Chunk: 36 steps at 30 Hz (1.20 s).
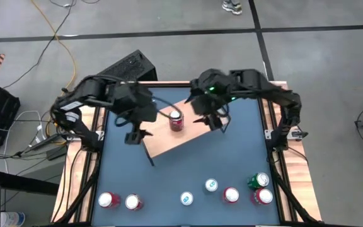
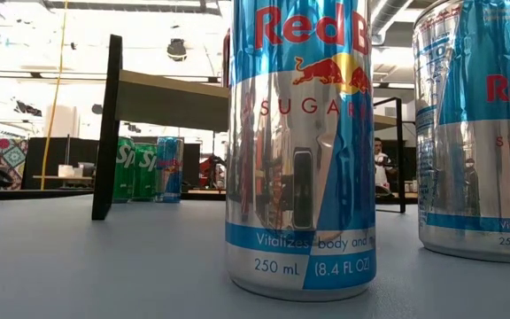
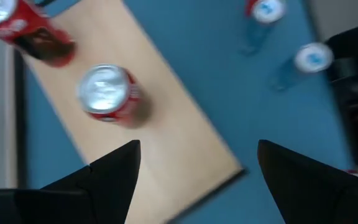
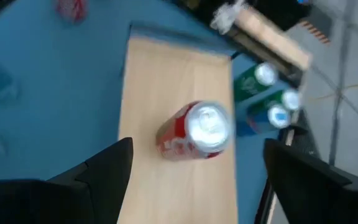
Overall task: Place canned beverage on shelf
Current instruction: Put the top red white soda can on the shelf aligned with the other red white soda can
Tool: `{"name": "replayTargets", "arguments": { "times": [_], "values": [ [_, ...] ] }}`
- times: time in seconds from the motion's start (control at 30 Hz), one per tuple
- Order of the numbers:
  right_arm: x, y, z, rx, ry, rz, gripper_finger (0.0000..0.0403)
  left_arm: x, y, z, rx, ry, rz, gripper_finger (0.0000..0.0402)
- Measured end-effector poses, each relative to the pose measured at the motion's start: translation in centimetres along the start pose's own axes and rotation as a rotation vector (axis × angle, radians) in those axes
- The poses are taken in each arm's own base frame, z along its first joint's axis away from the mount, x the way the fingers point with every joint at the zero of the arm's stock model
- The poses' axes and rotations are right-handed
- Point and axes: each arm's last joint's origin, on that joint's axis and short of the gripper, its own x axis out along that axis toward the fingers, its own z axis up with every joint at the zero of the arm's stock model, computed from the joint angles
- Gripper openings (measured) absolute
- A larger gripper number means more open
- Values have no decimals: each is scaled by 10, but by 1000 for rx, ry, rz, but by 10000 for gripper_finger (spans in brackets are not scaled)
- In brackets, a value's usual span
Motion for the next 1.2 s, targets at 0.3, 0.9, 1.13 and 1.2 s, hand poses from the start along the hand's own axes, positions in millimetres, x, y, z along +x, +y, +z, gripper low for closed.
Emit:
{"name": "replayTargets", "arguments": {
  "times": [0.3,0.9,1.13,1.2],
  "values": [
    [80,-17,-1,-87,50,49,344,-37,-33,-14,-45,-84,-108,309],
    [91,-48,-22,-30,-109,183,344,-56,-56,-23,-46,-123,-137,309],
    [96,-62,-37,18,-119,223,344,-55,-56,-24,-39,-121,-133,309],
    [100,-62,-39,24,-116,234,344,-55,-56,-24,-36,-121,-133,309]
  ]
}}
